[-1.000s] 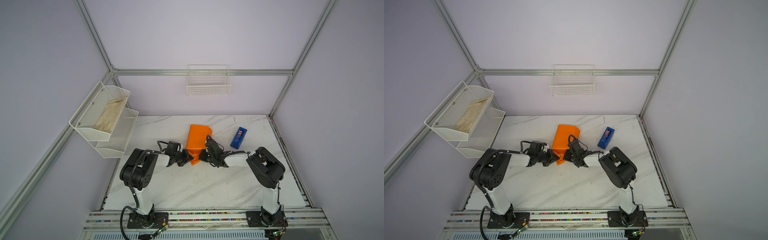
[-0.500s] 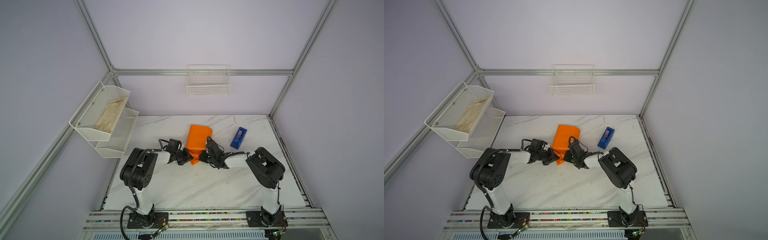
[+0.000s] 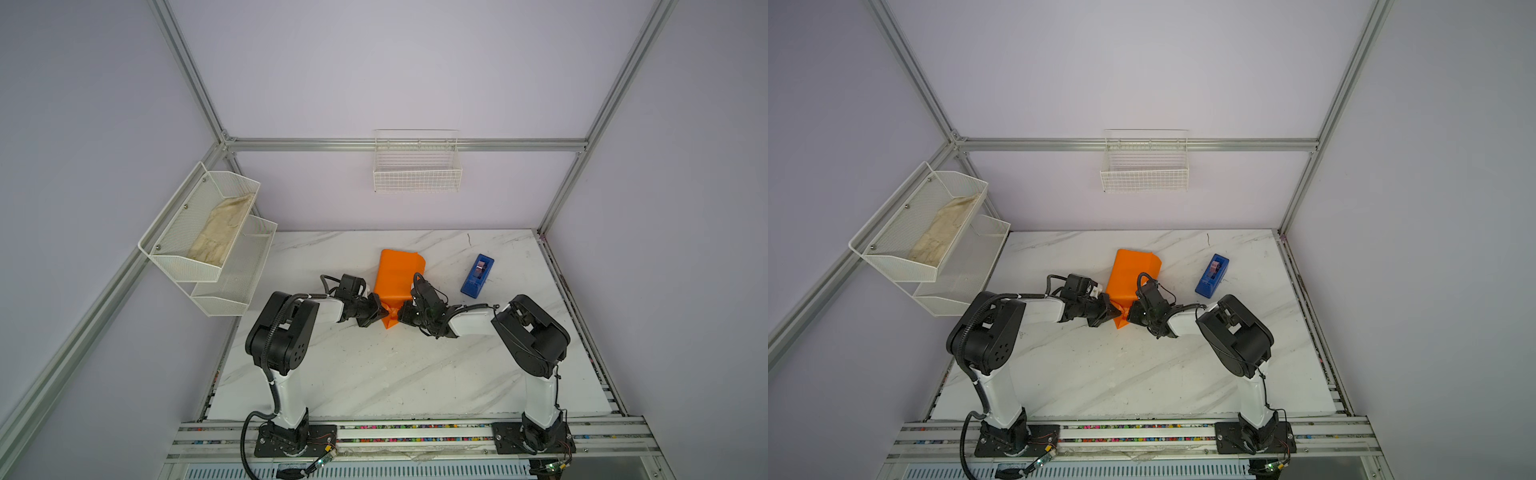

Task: Wrap the gift box in paper

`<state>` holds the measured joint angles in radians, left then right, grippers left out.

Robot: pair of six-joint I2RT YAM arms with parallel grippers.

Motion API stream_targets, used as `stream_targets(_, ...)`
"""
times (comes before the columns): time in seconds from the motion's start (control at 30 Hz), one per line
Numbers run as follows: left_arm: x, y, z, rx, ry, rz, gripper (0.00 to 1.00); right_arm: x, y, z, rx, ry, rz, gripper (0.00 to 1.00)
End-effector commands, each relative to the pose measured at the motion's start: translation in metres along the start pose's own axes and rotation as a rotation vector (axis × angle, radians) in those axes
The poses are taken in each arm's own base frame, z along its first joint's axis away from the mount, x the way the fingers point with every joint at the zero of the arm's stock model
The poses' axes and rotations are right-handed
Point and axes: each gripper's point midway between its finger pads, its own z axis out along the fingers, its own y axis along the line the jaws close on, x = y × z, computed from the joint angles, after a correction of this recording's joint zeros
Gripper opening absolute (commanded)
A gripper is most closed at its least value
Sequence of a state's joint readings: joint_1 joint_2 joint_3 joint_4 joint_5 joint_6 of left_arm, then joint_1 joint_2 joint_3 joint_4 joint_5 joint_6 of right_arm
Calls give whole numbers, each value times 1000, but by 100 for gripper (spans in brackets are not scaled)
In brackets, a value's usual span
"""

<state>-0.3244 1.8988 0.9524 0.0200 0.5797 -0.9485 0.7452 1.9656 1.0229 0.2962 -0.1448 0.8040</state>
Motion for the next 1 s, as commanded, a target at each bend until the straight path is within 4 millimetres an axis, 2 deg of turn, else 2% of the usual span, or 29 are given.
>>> stream_targets(0.0,-11,-24,3,39,-15,57,6,9,-4,3,12,14,6,0)
stream_targets(0.13,-6,-18,2,33,-13,53,6,9,7,2,-25,13,-5,0)
stream_targets(0.27,-3,-20,-5,37,-20,63,8,7,22,-1,-64,1,-29,0)
stream_targets(0.5,3,-16,-18,-9,-29,84,10,9,25,3,-80,8,-35,0)
stream_targets(0.73,8,-1,-10,-48,2,68,5,12,31,9,-109,29,-47,0)
stream_targets(0.97,2,-12,-8,-14,-5,81,7,12,21,5,-56,20,-38,0)
